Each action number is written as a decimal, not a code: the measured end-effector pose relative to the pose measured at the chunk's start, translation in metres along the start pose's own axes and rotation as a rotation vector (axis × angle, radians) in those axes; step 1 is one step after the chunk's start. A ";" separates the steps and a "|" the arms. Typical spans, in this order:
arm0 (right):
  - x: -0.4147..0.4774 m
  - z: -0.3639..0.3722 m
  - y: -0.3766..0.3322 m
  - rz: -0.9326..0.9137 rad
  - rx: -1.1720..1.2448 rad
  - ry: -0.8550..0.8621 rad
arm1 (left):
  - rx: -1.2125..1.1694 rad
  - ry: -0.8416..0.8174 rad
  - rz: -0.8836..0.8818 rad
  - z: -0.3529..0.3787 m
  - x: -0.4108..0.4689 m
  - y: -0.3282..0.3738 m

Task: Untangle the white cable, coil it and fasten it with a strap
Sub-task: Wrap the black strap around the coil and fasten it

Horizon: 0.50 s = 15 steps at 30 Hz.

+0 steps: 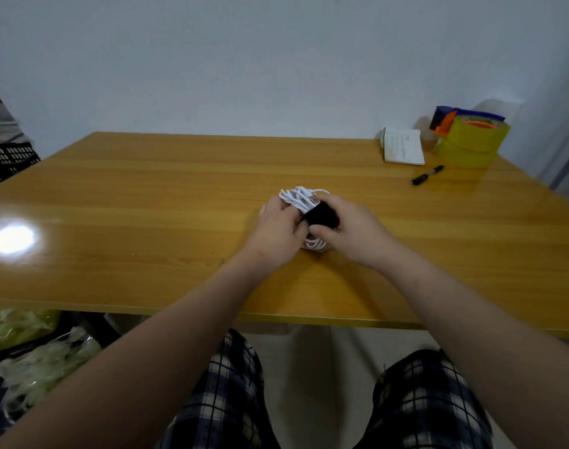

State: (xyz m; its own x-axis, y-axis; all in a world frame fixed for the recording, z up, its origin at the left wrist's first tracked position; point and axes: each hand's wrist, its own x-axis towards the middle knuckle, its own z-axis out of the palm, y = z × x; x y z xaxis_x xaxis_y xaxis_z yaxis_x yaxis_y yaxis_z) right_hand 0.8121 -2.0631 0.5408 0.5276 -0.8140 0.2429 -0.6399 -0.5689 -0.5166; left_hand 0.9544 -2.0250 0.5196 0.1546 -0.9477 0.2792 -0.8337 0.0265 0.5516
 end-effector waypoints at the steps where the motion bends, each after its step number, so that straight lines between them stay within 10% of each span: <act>1: 0.000 -0.003 0.002 -0.010 -0.003 0.010 | -0.006 -0.035 0.022 -0.003 0.001 0.000; 15: 0.006 0.010 0.014 -0.035 0.011 0.205 | -0.275 -0.164 0.029 -0.021 -0.006 0.004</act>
State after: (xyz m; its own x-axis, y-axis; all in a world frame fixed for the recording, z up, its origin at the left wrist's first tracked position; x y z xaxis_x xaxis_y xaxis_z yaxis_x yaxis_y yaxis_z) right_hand 0.8118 -2.0743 0.5269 0.4239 -0.8012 0.4224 -0.6161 -0.5969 -0.5139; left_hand 0.9614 -2.0128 0.5363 0.0264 -0.9834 0.1795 -0.6587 0.1179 0.7431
